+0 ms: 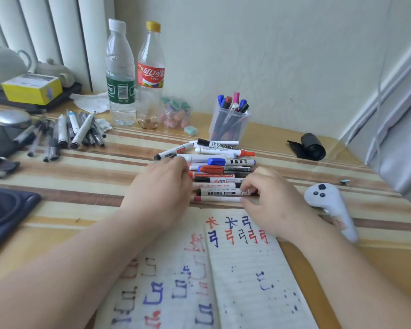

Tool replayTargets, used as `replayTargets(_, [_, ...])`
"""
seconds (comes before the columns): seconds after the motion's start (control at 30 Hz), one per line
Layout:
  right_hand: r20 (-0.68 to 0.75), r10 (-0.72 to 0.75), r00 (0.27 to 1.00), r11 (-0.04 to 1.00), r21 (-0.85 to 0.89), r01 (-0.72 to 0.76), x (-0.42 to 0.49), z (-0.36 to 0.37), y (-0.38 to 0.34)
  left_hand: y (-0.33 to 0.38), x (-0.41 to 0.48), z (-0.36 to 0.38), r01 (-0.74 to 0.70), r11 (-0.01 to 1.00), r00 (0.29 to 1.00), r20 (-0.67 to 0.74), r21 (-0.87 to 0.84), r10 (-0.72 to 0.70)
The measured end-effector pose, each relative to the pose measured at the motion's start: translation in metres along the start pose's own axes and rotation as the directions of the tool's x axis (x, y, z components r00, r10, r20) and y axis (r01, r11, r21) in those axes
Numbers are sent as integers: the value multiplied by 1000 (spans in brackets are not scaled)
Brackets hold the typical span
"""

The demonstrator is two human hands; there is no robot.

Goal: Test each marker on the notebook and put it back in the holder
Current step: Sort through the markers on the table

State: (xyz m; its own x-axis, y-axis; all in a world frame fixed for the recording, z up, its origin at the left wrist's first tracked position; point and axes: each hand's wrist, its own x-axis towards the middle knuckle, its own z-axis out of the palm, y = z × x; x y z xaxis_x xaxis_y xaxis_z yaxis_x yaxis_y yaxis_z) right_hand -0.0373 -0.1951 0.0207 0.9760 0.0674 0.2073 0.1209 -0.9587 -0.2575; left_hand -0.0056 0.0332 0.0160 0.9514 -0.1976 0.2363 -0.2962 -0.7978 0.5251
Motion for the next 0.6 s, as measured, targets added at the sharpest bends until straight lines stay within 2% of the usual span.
replayTargets(0.03, [-27, 4, 1000, 1000, 7, -4, 0, 1, 3, -4, 0, -5, 30, 999, 999, -33, -41, -31])
replayTargets(0.1, [10, 23, 1000, 999, 28, -23, 1, 1, 6, -10, 2, -13, 88, 993, 994, -63, -77, -93])
replayTargets(0.17, [37, 18, 999, 999, 49, -20, 3, 1, 9, -11, 2, -15, 123, 992, 992, -19, -39, -124])
replayTargets(0.3, [46, 20, 999, 999, 47, -23, 3, -1, 14, -6, -4, -8, 57, 996, 995, 75, 75, -63])
replayTargets(0.4, [96, 99, 991, 991, 83, -107, 1, -4, 20, -5, -4, -3, 21, 993, 992, 124, 116, -36])
replayTargets(0.5, [102, 141, 985, 982, 112, -152, 0, -6, 24, -6, -4, 0, -23, 995, 990, 143, 96, 9])
replayTargets(0.6, [101, 122, 987, 982, 133, -135, -1, -8, 26, -3, -4, 2, -54, 998, 986, 157, 39, 47])
